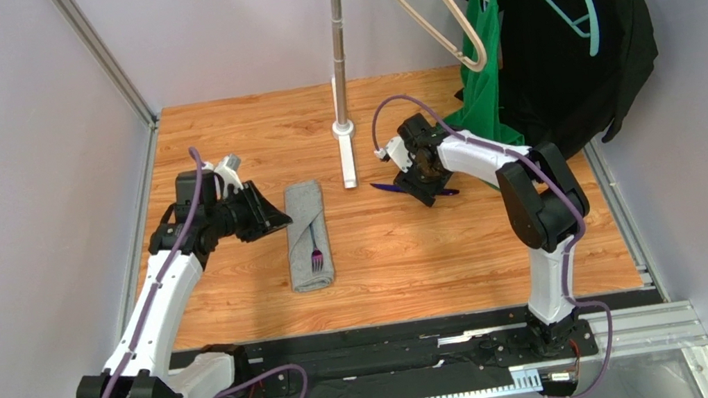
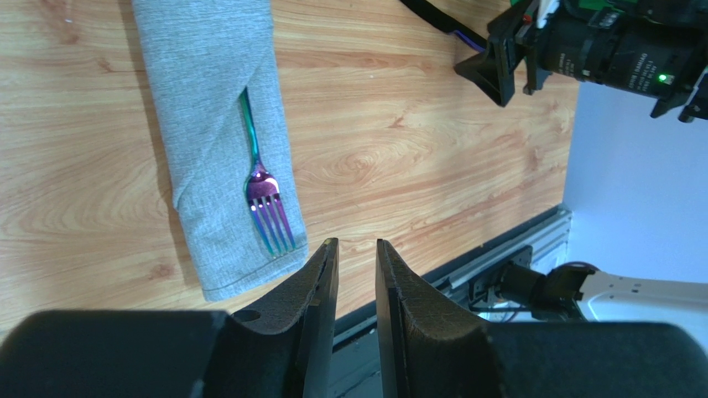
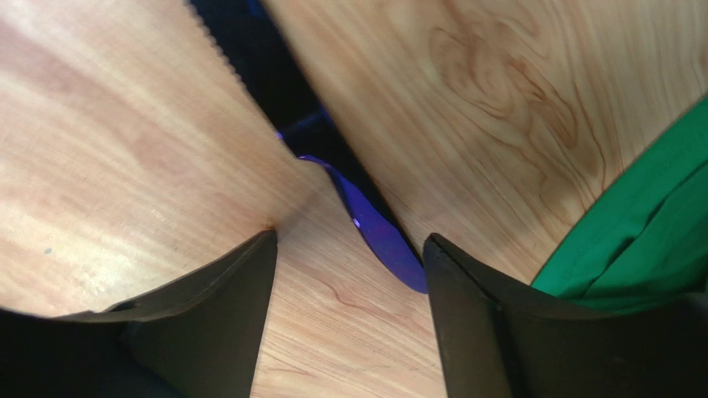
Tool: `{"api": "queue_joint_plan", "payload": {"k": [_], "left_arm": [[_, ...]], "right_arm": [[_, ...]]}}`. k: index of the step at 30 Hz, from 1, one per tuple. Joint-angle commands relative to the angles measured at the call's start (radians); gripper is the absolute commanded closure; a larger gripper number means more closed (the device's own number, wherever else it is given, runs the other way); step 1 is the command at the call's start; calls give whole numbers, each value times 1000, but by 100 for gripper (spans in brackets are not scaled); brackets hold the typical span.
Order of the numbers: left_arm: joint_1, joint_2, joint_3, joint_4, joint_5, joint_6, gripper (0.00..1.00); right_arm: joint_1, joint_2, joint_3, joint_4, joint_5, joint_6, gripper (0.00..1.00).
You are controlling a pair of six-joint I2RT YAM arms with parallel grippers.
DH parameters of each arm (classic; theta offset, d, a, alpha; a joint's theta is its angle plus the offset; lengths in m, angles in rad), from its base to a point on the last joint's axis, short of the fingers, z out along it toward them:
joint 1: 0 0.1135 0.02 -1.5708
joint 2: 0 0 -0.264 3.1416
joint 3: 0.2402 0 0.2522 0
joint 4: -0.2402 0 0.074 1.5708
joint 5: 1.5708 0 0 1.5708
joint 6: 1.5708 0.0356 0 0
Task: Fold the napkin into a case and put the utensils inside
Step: Pick up the knife from the center of the board.
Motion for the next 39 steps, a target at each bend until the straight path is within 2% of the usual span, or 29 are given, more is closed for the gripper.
{"api": "queue_joint_plan", "payload": {"k": [1, 4, 7, 10, 13, 14, 16, 17, 18, 20, 21, 22, 25, 32, 39], "left_arm": [[-4, -35, 11, 19, 63, -5, 68], [-4, -37, 21, 24, 73, -8, 67], [-6, -16, 49, 21, 101, -5, 62], [-9, 47, 87, 16, 156, 28, 55], [-9, 167, 139, -13, 248, 73, 54], [-9, 222, 150, -17, 283, 78, 54], [-9, 260, 176, -13, 300, 70, 54], [-9, 289, 190, -14, 303, 71, 54], [-9, 296, 211, -22, 304, 73, 54], [-9, 299, 235, -33, 300, 82, 54], [-9, 297, 247, -34, 300, 84, 54], [-9, 296, 250, -37, 297, 90, 54], [-10, 296, 245, -33, 305, 76, 55], [-13, 282, 210, -13, 339, 67, 55], [-16, 259, 161, 4, 350, 61, 55]], "right_arm": [[2, 21, 16, -46, -43, -140, 46], [2, 57, 2, -60, -28, -144, 54], [5, 77, 25, -88, -103, -113, 63], [22, 94, 71, -149, -180, -78, 70], [62, 62, 30, -152, -220, -82, 74], [68, 54, 9, -120, -223, -91, 79], [71, 54, -30, -96, -224, -113, 96], [70, 63, -36, -80, -163, -111, 98], [70, 66, -42, -67, -129, -101, 88], [71, 33, -97, 10, -112, -101, 80], [70, 3, -122, 42, -106, -98, 66], [70, -58, -163, 80, -91, -72, 58], [65, -133, -191, 171, -86, -79, 42], [-4, -48, -33, 40, -219, -211, 39], [-71, 15, 45, -5, -304, -308, 34]]}}
